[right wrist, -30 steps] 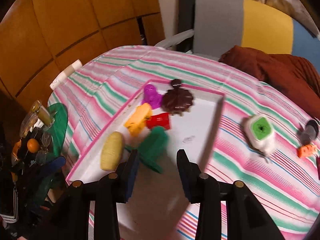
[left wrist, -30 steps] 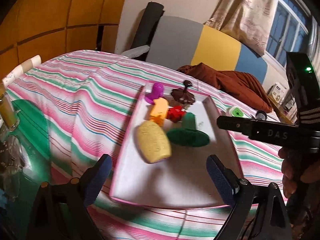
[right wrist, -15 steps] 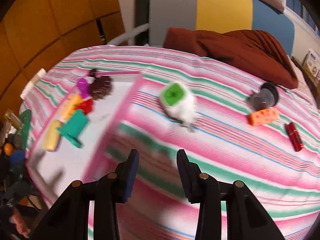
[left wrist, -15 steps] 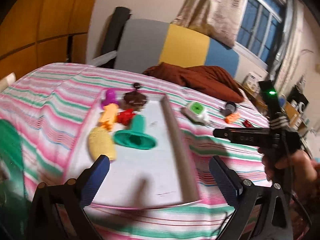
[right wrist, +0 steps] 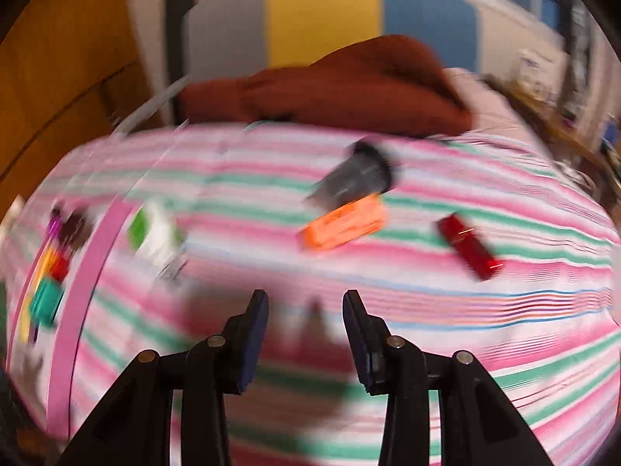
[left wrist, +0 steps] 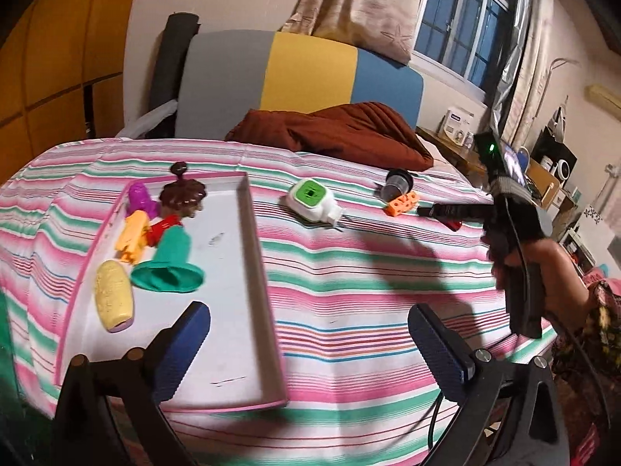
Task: Organize rigid objects
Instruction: 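Move the right tool to the red cylinder and grasp it, then grasp the white-green plug with the left tool while the right tool holds the red cylinder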
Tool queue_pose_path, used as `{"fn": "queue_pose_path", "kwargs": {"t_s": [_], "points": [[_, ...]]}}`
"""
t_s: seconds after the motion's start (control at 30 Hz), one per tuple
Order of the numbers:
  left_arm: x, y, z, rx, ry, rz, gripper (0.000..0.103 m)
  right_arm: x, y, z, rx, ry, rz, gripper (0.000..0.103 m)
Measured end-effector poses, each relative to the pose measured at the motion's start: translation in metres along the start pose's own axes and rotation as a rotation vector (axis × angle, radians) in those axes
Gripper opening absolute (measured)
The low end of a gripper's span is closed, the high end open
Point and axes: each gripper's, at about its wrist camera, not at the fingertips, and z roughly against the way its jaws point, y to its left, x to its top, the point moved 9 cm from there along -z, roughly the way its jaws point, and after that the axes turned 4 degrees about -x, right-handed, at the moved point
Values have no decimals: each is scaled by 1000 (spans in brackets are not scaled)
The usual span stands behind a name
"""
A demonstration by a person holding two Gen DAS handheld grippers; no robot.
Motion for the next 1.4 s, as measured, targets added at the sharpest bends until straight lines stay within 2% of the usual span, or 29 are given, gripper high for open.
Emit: {"fn": "queue_pose_path", "kwargs": {"t_s": [0.07, 0.17, 0.27, 0.37, 0.5, 0.67, 0.73, 0.83, 0.9, 1.03, 1.23, 1.33, 1.4], "points": [[1, -9, -5, -18, 11, -4, 103, 14, -33, 0, -57, -44, -67, 43], [3, -19, -9, -30, 14, -23, 103, 26, -87, -10, -138, -52, -155, 43], [3, -27, -15, -42, 24, -23, 103, 28, -132, -22, -148, -33, -231, 44], [0, -34, -24, -54, 52, -11, 103, 31, -155, -33, -125, -29, -253, 46], [-3, -42, -30, -59, 68, -12, 103, 32, -151, -44, -65, -8, -227, 47], [-3, -50, -38, -51, 81, -16, 103, 34, -133, -67, -88, 20, -102, 47], [-2, -52, -42, -50, 87, -15, 103, 33, -130, -75, -90, 34, -89, 46], [5, -54, -52, -42, 85, -5, 103, 28, -126, -83, -54, 69, -105, 38], [12, -53, -64, -33, 88, 18, 103, 24, -124, -86, -52, 95, -105, 28], [28, -42, -92, 39, 92, 97, 103, 15, -121, -89, -58, 156, -117, 26], [59, -9, -142, 163, 114, 279, 103, 6, -112, -85, -60, 216, -125, 26], [67, 6, -166, 209, 145, 372, 103, 4, -112, -85, -60, 242, -134, 26], [68, 12, -180, 206, 157, 446, 103, 3, -113, -83, -53, 248, -144, 26]]}}
